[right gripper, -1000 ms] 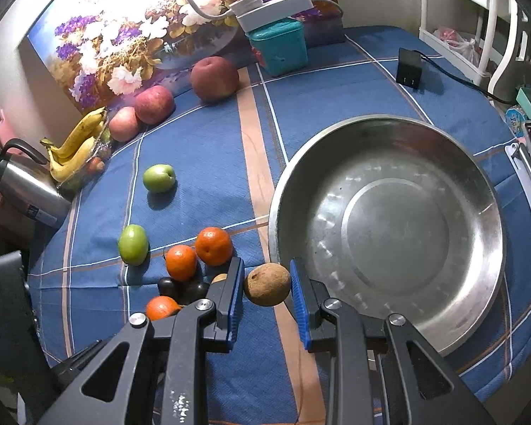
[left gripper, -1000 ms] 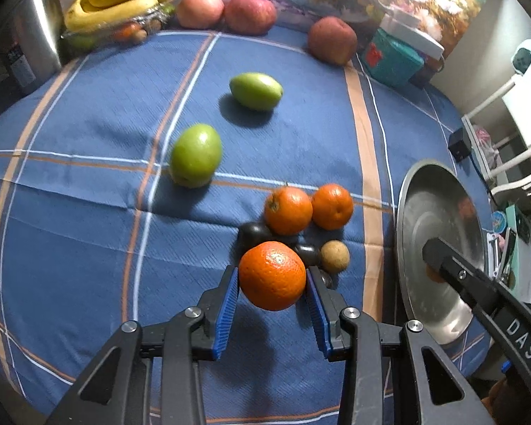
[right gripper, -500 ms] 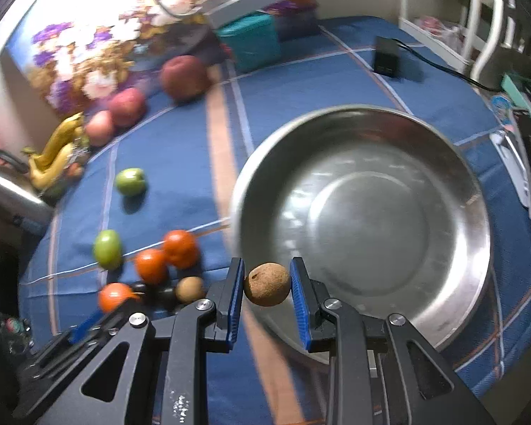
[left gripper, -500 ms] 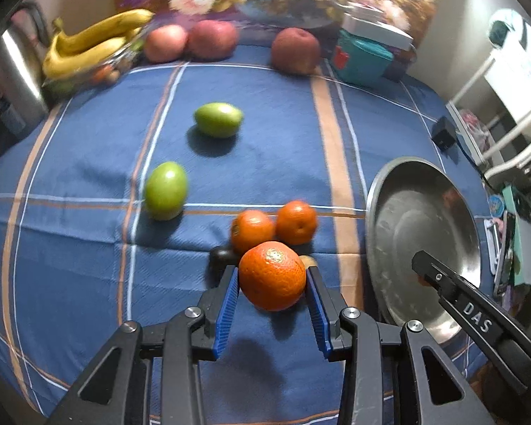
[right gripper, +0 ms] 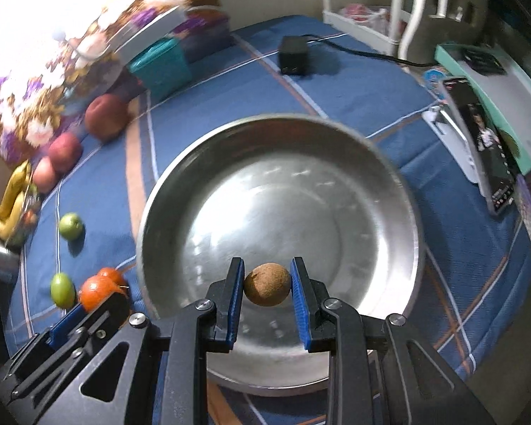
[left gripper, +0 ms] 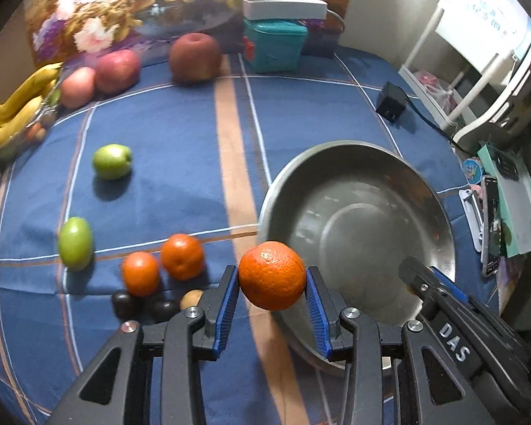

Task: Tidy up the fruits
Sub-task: 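Drop the kiwi into the steel bowl with the right gripper while the left carries the orange over it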

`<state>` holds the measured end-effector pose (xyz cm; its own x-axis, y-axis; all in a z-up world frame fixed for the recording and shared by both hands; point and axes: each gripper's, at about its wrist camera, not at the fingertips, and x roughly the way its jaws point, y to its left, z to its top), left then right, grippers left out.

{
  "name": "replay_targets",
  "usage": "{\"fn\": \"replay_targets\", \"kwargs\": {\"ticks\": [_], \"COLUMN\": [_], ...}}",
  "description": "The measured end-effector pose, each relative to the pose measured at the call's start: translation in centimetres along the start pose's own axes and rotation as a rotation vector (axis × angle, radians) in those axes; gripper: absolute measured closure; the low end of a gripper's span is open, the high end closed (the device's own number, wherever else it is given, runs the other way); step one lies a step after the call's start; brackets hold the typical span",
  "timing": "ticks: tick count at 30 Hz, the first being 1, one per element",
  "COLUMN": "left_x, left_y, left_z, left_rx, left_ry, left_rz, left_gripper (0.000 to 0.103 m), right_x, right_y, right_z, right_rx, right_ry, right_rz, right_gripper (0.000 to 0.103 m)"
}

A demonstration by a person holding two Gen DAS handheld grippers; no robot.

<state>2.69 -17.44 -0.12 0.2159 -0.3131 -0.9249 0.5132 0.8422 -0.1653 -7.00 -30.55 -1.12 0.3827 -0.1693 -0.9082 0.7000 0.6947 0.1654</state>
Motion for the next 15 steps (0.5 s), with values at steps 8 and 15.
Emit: {"fn": "replay_targets", "kwargs": {"ticks": [8, 15], "left_x": [1.4, 1.7], "left_y": [-1.2, -1.6], "left_z": [0.3, 0.3], "left_rx": [0.023, 0.023], "left_ry": [0.016, 0.010], "left_rz": [-0.003, -0.004], "left_gripper": [0.062, 0.062], "right_x": [-0.1, 0.3], "right_y": [-1.8, -2.4], "right_z": [0.4, 0.2], "right_rx": [0.048, 0.060], "right_ry": [-0.006, 0.013], "right_rz": [-0.020, -0.040], "right_gripper": [0.075, 0.075]}}
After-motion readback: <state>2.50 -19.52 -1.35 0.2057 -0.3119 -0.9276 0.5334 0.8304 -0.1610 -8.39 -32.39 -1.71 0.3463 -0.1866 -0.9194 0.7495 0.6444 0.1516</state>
